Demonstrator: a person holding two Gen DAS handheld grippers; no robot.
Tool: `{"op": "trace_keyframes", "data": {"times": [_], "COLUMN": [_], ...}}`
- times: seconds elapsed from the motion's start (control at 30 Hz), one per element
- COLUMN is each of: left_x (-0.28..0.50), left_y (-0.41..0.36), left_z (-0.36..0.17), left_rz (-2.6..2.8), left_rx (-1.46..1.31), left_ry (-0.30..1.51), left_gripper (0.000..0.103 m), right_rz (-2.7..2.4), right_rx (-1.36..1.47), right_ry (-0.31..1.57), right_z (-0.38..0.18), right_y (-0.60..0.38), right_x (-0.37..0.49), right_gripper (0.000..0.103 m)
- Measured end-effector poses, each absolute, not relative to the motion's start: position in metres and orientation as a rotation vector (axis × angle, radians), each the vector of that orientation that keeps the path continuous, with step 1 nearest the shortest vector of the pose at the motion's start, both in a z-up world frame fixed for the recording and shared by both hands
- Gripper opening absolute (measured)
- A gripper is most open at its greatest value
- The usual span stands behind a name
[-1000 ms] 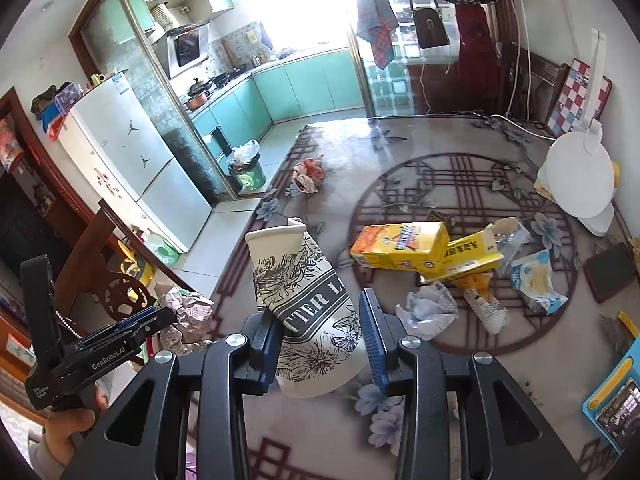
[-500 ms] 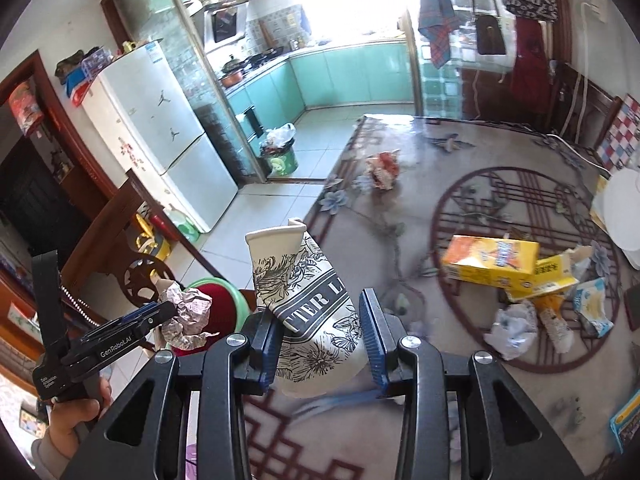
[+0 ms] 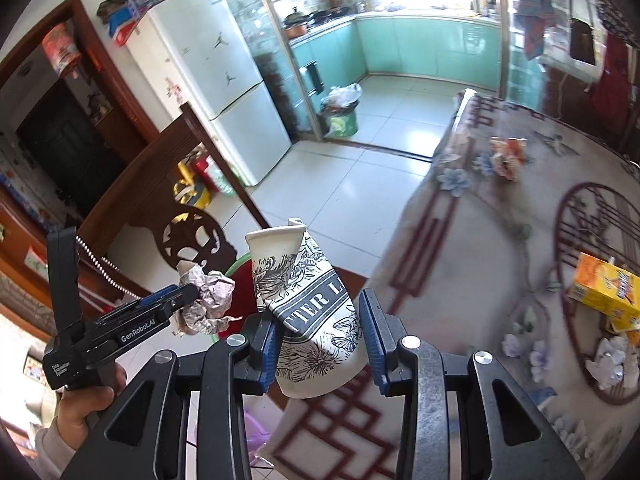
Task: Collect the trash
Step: 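Carry foil and paper cup over the red bucket, then open both tools to drop foil and cup into the bucket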
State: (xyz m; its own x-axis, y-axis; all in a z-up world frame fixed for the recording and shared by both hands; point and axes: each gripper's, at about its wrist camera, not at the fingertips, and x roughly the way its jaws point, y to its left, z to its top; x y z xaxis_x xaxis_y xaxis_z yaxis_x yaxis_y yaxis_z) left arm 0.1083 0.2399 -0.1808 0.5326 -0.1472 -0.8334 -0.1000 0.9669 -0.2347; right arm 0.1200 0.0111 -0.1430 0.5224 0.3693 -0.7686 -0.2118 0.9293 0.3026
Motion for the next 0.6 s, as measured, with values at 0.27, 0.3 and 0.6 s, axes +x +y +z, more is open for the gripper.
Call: {"op": "trace_keyframes", "data": {"times": [0.27, 0.3, 0.6], "left_x": [0.127, 0.129, 0.149], "left_y": [0.267, 0.269, 0.280], "left_z": [-0.208, -0.211, -0.232], "left_rz": [0.047, 0.055, 0.075], "left_rx": [-0.283, -0.283, -0.295], "left_ry": [1.060, 1.066, 1.108], "left_gripper": [0.031, 0.031, 0.031], "right_rz": [0.450, 0.457, 0.483], "right_rx": [0.172, 0.169, 0.236], "right_ry": [1.054, 1.066, 1.105], "right_z": [-0.187, -0.194, -0.231], "right_y": [0.071, 0.076, 0.089], "right_x": [0.153, 0.156, 0.187], "right_gripper": [0.034, 0.034, 0.034]}}
